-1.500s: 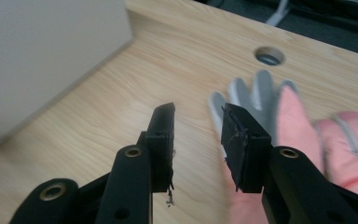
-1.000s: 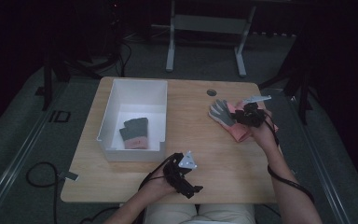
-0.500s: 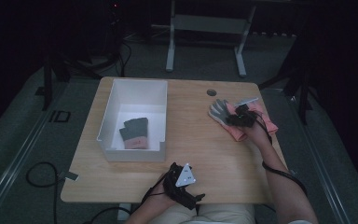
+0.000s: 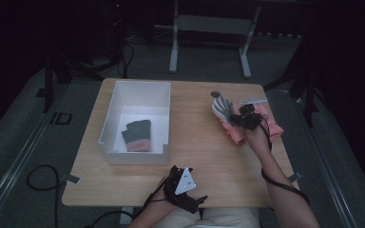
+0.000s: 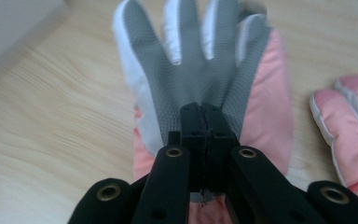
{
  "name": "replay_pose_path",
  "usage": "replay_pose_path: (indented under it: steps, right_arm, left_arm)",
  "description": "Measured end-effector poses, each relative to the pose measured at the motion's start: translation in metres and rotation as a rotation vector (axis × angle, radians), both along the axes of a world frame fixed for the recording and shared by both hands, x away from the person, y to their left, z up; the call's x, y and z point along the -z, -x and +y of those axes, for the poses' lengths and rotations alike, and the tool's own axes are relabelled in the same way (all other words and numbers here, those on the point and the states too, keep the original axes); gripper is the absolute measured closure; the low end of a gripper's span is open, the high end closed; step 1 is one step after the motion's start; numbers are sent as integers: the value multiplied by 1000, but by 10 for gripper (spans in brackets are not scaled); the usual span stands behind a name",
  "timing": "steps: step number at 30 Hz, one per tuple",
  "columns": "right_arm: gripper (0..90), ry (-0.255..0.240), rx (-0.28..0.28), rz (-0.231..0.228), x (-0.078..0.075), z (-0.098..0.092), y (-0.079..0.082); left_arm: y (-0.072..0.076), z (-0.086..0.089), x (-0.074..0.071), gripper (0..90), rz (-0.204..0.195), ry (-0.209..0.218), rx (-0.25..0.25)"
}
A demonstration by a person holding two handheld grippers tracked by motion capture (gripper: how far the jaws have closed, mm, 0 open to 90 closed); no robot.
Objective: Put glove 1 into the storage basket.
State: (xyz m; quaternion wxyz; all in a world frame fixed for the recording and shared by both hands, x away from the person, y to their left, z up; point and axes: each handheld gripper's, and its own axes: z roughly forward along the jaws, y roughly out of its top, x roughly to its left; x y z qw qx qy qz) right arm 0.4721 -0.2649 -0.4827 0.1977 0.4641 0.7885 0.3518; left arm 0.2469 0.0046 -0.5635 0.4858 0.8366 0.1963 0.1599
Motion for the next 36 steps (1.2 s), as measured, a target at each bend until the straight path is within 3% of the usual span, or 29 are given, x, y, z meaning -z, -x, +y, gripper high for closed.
replay_pose_path:
  steps: [2,4,8,14,15,18,19,23,24,25,28,31,34,35,36]
  right_arm:
    - [890,-11,2,-11,-7,4,9]
    - [889,-53,25,-27,-23,17,35]
    - [890,-86,100,-14,-29,31,63]
    - [890,-108,195,8,-11,43,86]
    - [890,-81,233,31,10,53,92]
    - [890,-96,251,67,23,55,90]
    - [889,-106,263,89,35,58,87]
    - [870,-109,280,110,49,65,82]
    - [870,-109,280,110,49,65,82]
    - [849,-79,276,97,53,70,81]
    - [829,-83,288,97,54,72,79]
    - [786,-42,295,103,59,79,76]
    - [774,-51,299,104,59,78,75]
    - [708,-74,293,109,54,76,76]
    - [708,-74,293,109,54,76,76]
  left_arm:
    - [0,0,1,2,-3,9,3]
    - [-2,2,2,2,11,29,-10]
    - [-3,6,0,2,18,82,-18]
    - [-2,7,0,2,-16,74,-35]
    - [-2,9,-1,2,-12,85,-38]
    - [-2,9,-1,2,-19,83,-39]
    - [-1,9,-2,2,-32,90,-38]
    - [-2,10,-1,2,-34,78,-32]
    - [-2,10,-1,2,-34,78,-32]
    - [-3,11,-1,2,-22,83,-32]
    - [-4,12,-1,2,-21,87,-33]
    - [-2,13,-2,2,-36,93,-35]
    - [-1,12,-2,2,-44,89,-32]
    - [-1,12,-1,2,-43,91,-24]
    - [-1,12,-1,2,-43,91,-24]
